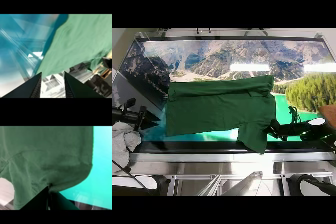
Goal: Fold the shirts.
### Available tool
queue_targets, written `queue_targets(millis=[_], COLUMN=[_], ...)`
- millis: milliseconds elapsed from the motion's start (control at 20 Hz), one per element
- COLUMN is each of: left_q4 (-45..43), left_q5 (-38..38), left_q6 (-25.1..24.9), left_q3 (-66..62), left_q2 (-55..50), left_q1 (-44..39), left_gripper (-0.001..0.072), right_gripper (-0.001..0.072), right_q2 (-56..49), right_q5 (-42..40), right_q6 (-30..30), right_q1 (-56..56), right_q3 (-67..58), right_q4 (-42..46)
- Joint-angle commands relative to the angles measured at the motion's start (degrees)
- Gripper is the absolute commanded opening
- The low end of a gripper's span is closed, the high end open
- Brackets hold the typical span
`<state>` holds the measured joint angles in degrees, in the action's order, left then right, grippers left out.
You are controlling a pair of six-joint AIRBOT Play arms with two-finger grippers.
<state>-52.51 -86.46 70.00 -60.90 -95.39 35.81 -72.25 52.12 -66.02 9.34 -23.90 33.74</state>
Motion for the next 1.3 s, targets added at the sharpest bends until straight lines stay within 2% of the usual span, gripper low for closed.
queue_targets(millis=[0, 300, 500, 550, 600, 800, 1000, 1250], left_q4=[0.04, -0.79, -1.29, -1.31, -1.29, -1.55, -2.05, -3.82], left_q5=[4.31, 11.65, 11.50, 10.14, 7.93, 0.50, -3.41, -5.11], left_q6=[-2.08, -2.95, -3.17, -3.87, -5.27, -4.42, -3.89, -3.32], left_q3=[3.48, 5.60, 5.40, 4.79, 3.87, -0.31, -1.77, -1.68], left_q2=[0.44, 0.39, 0.35, 0.35, 0.35, 0.35, 0.35, 0.35], left_q1=[-1.99, -10.12, -12.11, -12.09, -12.09, -10.54, -5.68, -0.87], left_gripper=[0.0295, 0.0296, 0.0292, 0.0140, 0.0027, 0.0026, 0.0025, 0.0018], right_gripper=[0.0023, 0.0023, 0.0023, 0.0023, 0.0022, 0.0022, 0.0022, 0.0022], right_q2=[0.79, 3.82, 6.56, 7.10, 7.74, 10.62, 13.33, 18.64], right_q5=[-1.51, 0.87, 2.62, 3.10, 3.96, 8.72, 16.92, 18.03], right_q6=[0.00, 0.02, 0.02, 0.02, 0.04, 0.02, 0.07, 0.26], right_q1=[-1.64, -1.64, -1.64, -1.64, -1.55, 0.50, 10.05, 16.76], right_q3=[0.26, 0.26, 0.26, 0.26, 0.26, 0.24, 0.24, 0.22], right_q4=[-2.56, -2.54, -2.54, -2.54, -2.49, 0.50, 4.07, 4.02])
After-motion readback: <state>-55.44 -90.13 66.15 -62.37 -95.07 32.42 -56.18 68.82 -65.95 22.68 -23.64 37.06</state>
